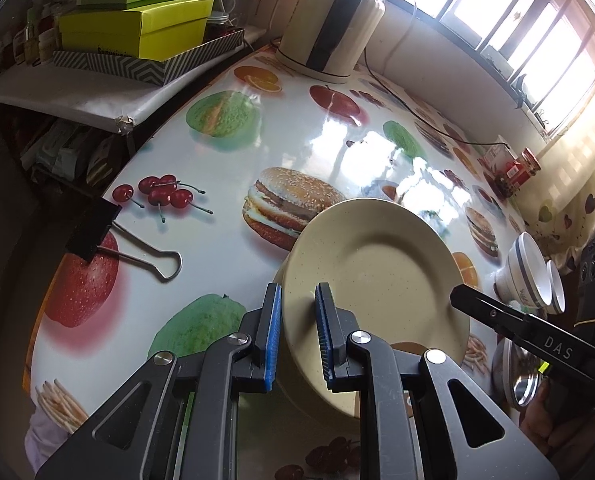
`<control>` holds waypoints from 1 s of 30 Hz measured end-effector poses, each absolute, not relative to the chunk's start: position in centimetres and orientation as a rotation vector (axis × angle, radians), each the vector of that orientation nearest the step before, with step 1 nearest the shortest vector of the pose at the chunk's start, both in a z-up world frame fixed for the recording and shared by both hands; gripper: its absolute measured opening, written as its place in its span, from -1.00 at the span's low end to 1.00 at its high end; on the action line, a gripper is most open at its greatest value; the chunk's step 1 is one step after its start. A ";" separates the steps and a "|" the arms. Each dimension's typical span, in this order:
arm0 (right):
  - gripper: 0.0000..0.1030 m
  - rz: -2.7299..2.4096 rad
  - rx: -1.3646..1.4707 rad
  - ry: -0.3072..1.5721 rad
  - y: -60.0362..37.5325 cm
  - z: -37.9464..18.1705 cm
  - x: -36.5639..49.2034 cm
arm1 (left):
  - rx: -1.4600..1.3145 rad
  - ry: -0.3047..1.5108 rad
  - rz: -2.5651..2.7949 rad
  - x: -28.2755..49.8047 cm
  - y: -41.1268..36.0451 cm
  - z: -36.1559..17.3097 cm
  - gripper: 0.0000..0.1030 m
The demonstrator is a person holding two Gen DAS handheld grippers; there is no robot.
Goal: Organize plates and bowls
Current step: 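Lower the cream plates onto the plate stack and open both grippers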
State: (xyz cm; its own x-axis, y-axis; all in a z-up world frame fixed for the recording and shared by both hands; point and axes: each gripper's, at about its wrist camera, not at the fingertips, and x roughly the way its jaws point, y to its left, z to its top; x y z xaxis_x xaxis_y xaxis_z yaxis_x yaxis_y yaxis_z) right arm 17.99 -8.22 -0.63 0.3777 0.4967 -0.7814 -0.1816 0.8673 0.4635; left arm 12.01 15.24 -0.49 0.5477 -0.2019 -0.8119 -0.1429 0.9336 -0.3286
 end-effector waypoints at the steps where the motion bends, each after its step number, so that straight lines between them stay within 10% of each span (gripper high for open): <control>1: -0.71 0.441 0.325 1.105 -8.2 -0.7 17.9 | -0.376 0.998 -0.036 11.9 15.2 -0.5 -0.66; 30: -0.67 0.432 0.309 1.111 -7.8 -1.4 17.1 | -0.339 1.003 -0.027 11.3 14.9 -0.8 -0.65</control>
State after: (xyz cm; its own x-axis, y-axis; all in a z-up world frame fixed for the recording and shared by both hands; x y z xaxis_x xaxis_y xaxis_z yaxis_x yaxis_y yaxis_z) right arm 17.11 -7.84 -1.40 0.3748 0.4819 -0.7920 -0.1795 0.8758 0.4480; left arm 11.29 14.92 -0.77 0.5418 -0.1768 -0.8217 -0.1324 0.9475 -0.2912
